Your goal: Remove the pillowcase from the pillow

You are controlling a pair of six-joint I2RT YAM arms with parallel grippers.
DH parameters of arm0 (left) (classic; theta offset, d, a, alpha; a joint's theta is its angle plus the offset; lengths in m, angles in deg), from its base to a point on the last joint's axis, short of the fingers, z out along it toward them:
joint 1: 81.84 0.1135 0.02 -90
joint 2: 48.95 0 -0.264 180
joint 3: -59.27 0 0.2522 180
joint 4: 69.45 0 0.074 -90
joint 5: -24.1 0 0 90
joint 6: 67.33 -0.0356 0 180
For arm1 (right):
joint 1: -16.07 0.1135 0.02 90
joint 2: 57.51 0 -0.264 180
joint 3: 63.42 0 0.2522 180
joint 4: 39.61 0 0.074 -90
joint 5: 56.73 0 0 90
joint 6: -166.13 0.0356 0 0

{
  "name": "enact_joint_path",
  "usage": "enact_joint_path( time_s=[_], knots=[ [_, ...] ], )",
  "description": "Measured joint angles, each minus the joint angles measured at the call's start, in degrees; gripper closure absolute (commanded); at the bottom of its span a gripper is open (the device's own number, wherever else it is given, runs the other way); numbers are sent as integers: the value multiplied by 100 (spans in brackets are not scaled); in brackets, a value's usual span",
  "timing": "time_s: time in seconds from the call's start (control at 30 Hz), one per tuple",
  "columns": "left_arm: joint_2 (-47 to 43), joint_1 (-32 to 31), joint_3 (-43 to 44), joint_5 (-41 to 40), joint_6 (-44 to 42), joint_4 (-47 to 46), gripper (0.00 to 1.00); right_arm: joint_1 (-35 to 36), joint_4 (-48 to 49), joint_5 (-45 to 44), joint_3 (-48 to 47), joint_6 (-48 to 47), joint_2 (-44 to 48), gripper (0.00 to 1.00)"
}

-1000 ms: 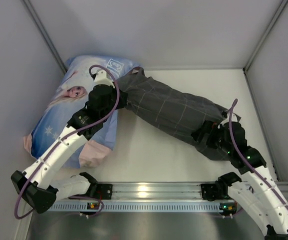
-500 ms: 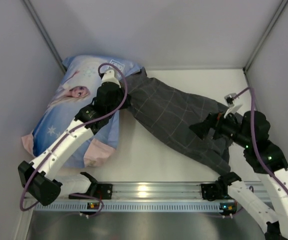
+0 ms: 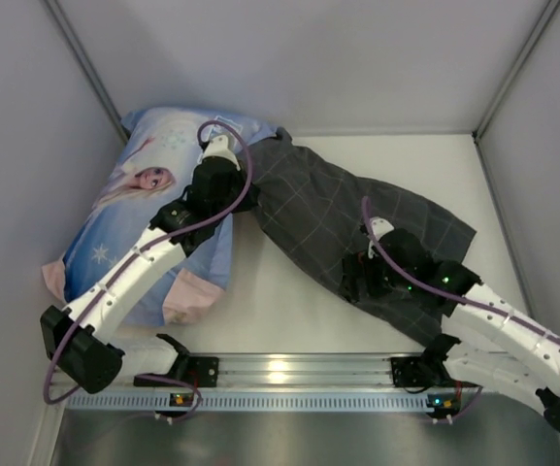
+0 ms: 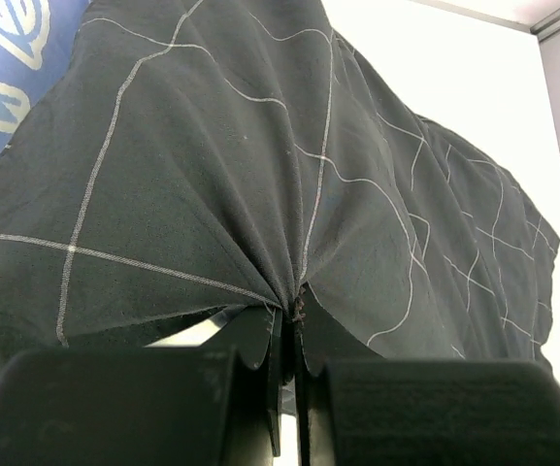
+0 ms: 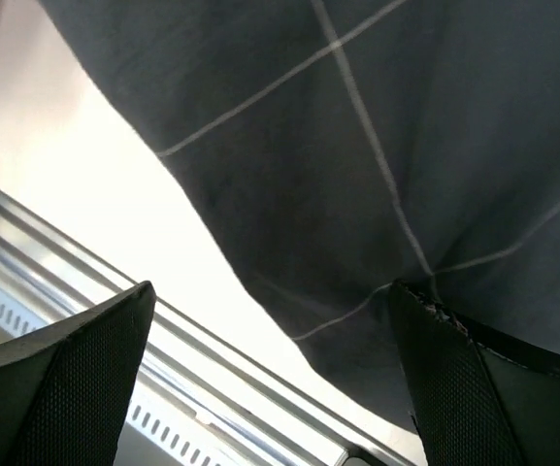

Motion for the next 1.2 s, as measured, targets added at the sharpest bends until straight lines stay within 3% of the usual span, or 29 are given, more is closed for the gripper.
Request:
enact_joint_path(
  time_s=[0.17, 0.3, 0.37, 0.47, 0.5, 0.53, 0.63, 0.8, 0.93, 1.2],
  knots=[
    [55, 11, 142, 175, 20, 76, 100, 986, 57, -1497, -170, 522, -1003, 0],
    [76, -2, 173, 428, 44, 90, 100, 1169, 55, -2839, -433, 994, -2179, 1],
    [153, -4, 184, 566, 55, 83, 100, 1174, -31, -3571, -570, 1237, -2634, 7],
    [328, -2, 216, 710, 72, 72, 100, 1165, -153, -4395, -656, 1506, -2916, 42],
    [374, -2, 225, 739, 76, 72, 100, 1165, -188, -4570, -656, 1563, -2929, 57],
    [431, 2, 236, 774, 87, 70, 100, 1165, -240, -4765, -656, 1609, -2929, 81],
    [522, 9, 238, 874, 111, 68, 100, 1165, -306, -5143, -656, 1762, -2929, 99],
    [601, 9, 299, 1012, 125, 72, 100, 1180, -339, -5324, -592, 1818, -2791, 100],
    [1095, -35, 778, 1187, 48, 66, 100, 1202, -295, -5130, -291, 1718, -2179, 100],
    [3427, -284, 2627, 1200, -133, -44, 100, 1233, -46, -3259, 343, 1467, -758, 100]
  ],
)
